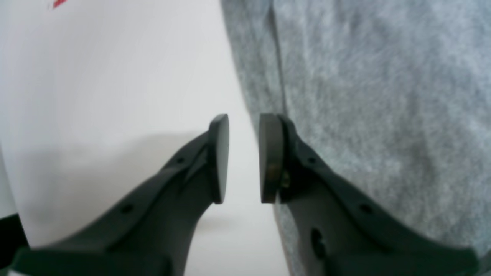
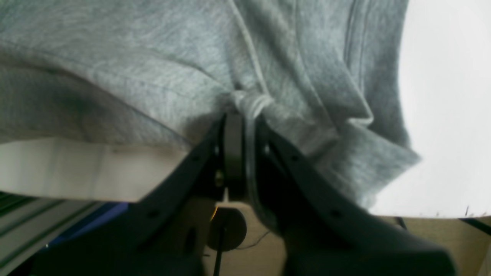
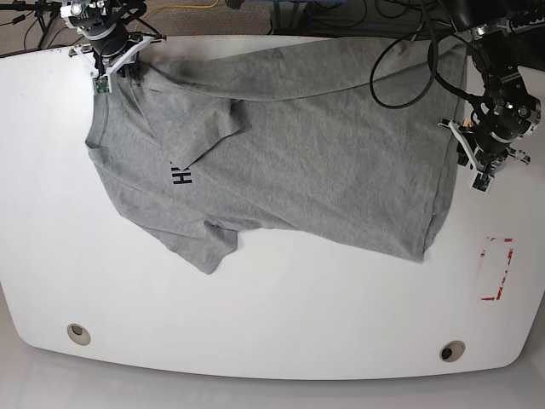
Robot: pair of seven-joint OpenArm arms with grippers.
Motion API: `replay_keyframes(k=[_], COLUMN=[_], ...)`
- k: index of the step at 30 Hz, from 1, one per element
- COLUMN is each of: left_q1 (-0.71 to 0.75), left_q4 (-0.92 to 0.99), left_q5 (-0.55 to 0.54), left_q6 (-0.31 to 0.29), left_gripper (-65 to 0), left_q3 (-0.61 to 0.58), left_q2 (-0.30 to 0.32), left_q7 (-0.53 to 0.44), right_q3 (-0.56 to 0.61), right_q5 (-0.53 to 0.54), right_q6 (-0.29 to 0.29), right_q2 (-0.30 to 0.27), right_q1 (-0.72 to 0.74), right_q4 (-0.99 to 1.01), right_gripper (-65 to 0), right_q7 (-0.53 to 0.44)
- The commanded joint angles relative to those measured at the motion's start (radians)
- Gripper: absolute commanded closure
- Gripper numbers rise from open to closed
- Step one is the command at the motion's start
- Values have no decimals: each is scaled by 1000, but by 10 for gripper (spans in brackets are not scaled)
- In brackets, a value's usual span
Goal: Fold the T-shirt properly
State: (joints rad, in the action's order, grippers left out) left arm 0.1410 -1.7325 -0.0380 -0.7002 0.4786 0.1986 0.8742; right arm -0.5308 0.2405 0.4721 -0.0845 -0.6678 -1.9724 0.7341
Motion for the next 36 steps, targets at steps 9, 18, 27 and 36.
replay_keyframes(k=[9,18,27,36], left_q1=[-7,1,3,-31], left_q4=[13,64,-33,-51], left_q5=[-7,-9,-9,-1], left_q6=[2,2,2,2], left_gripper=[-132,-132,-129,-129], left_q3=[6,1,1,-2], left_q2=[15,12,-44,-80], left_q7=[-11,-13,-13,-17], right_q3=[-12,-4,-2,-2], right_q5=[0,10,10,0], right_q6=[-2,-2,-2,-2], right_q2=[-18,-27,-22,-30], right_q1=[-25,20,178,336], right_q4=[-23,-25,-17,75], right_gripper=[-344,-434,-392,-387], right_q7=[-23,-54,-64,-44])
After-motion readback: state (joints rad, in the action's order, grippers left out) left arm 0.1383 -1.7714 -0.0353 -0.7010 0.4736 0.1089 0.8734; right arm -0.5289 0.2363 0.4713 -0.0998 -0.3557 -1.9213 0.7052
